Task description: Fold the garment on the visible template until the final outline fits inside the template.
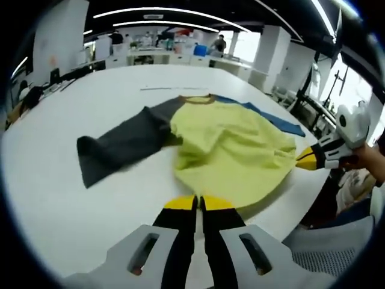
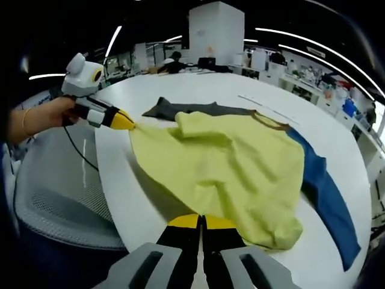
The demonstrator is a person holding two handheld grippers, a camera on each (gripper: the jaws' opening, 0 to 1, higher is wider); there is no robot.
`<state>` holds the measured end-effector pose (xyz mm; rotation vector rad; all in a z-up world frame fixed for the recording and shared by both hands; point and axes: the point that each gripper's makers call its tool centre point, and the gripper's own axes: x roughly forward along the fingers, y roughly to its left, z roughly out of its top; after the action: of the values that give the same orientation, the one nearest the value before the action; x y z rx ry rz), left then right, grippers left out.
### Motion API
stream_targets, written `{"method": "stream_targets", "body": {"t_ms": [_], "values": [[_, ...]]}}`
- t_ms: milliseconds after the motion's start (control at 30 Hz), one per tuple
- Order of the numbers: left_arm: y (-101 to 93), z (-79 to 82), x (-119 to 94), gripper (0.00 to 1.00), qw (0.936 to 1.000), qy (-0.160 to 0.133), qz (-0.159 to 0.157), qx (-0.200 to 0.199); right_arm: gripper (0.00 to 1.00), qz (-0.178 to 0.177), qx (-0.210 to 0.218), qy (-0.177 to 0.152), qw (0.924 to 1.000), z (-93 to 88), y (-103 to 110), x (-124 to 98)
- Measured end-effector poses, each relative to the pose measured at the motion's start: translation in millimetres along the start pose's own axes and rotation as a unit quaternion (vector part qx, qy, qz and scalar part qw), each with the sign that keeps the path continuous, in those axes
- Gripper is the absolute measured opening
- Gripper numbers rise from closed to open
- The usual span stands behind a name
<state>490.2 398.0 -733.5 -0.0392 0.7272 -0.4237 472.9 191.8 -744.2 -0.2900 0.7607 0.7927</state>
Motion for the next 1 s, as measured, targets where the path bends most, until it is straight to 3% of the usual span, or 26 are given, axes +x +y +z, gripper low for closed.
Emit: {"method": "stream_targets", "body": {"t_ms": [233, 467, 567, 667, 800, 1000], "values": [[1.7, 0.3, -4.8, 0.01, 1.0000, 0.001, 0.004, 0.003, 0.00, 0.011, 0.015, 0.001, 0.9998, 3.9, 13.1, -2.3], [4.9, -13.4, -5.1, 0.01, 0.9997, 0.021, 0.010, 0.010, 0.00, 0.011, 0.034, 0.011, 0.9993, -10.3, 12.8, 0.0], [7.4, -18.5, -5.3, 0.01, 0.9994, 0.029, 0.014, 0.011, 0.02, 0.011, 0.054, -0.003, 0.9984, -6.9, 10.1, -6.0], [8.9, -24.2, -5.1, 0.02, 0.9989, 0.042, 0.015, 0.011, 0.10, 0.005, 0.080, -0.009, 0.9968, -6.6, 1.8, -15.8], [7.6, -28.9, -5.0, 0.13, 0.9989, 0.044, 0.005, 0.015, 0.19, -0.013, 0.119, -0.015, 0.9927, -13.0, -16.2, -31.5], [11.5, -37.8, 0.7, 0.26, 0.9978, 0.060, 0.008, 0.028, 0.31, -0.074, 0.145, 0.007, 0.9867, -40.4, -50.6, -46.1]]}}
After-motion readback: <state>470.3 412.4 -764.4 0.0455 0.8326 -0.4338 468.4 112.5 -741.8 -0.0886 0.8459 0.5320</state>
